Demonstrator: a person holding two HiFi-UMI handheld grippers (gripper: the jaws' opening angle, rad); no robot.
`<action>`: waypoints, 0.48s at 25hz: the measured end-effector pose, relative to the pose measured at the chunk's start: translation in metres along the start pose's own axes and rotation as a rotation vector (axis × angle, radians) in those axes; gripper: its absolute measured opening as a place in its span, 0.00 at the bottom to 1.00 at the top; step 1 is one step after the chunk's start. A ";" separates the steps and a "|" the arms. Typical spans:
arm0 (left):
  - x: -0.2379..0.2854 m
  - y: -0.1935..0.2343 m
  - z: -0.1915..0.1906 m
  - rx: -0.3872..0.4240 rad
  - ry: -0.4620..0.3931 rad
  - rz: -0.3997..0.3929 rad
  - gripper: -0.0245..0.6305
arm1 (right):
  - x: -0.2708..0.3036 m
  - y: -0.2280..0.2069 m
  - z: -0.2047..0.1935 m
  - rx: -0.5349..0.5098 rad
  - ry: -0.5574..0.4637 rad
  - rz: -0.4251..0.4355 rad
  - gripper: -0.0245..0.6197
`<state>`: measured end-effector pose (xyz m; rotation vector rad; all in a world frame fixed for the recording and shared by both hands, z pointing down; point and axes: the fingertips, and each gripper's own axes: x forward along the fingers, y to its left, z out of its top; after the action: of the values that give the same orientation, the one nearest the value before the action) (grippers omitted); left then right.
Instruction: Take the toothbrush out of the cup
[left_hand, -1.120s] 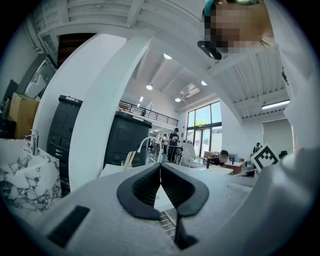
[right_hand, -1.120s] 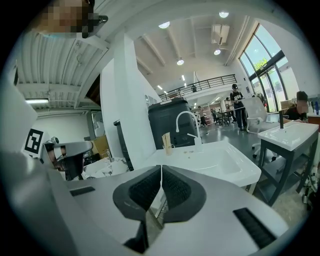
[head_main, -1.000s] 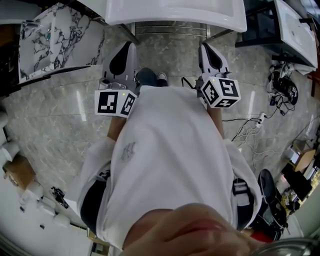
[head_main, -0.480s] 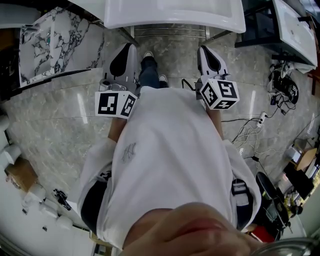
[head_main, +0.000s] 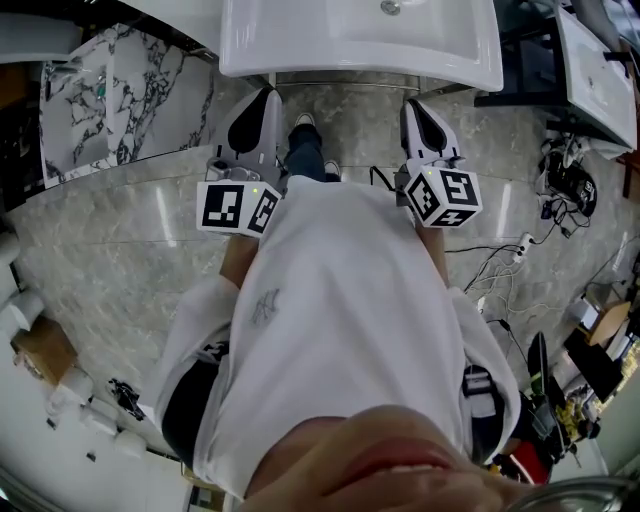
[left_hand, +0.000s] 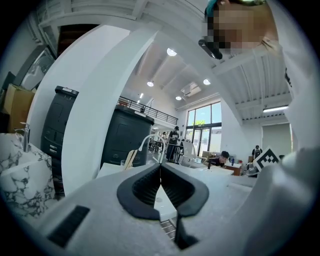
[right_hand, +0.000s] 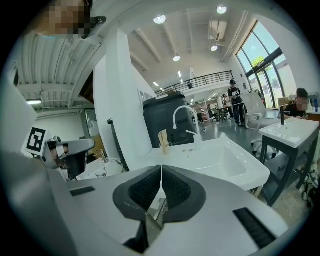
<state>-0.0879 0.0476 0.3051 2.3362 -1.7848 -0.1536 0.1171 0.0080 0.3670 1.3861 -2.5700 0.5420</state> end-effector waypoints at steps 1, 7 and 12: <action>0.007 0.007 0.001 -0.002 0.002 -0.003 0.06 | 0.008 0.000 0.003 0.001 0.002 -0.003 0.06; 0.046 0.039 0.013 -0.004 0.014 -0.043 0.06 | 0.051 0.003 0.027 -0.003 0.001 -0.029 0.06; 0.074 0.063 0.023 -0.004 0.012 -0.093 0.06 | 0.086 0.008 0.046 -0.013 -0.006 -0.052 0.06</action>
<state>-0.1322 -0.0415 0.2992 2.4129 -1.6699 -0.1556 0.0635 -0.0723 0.3506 1.4483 -2.5295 0.5132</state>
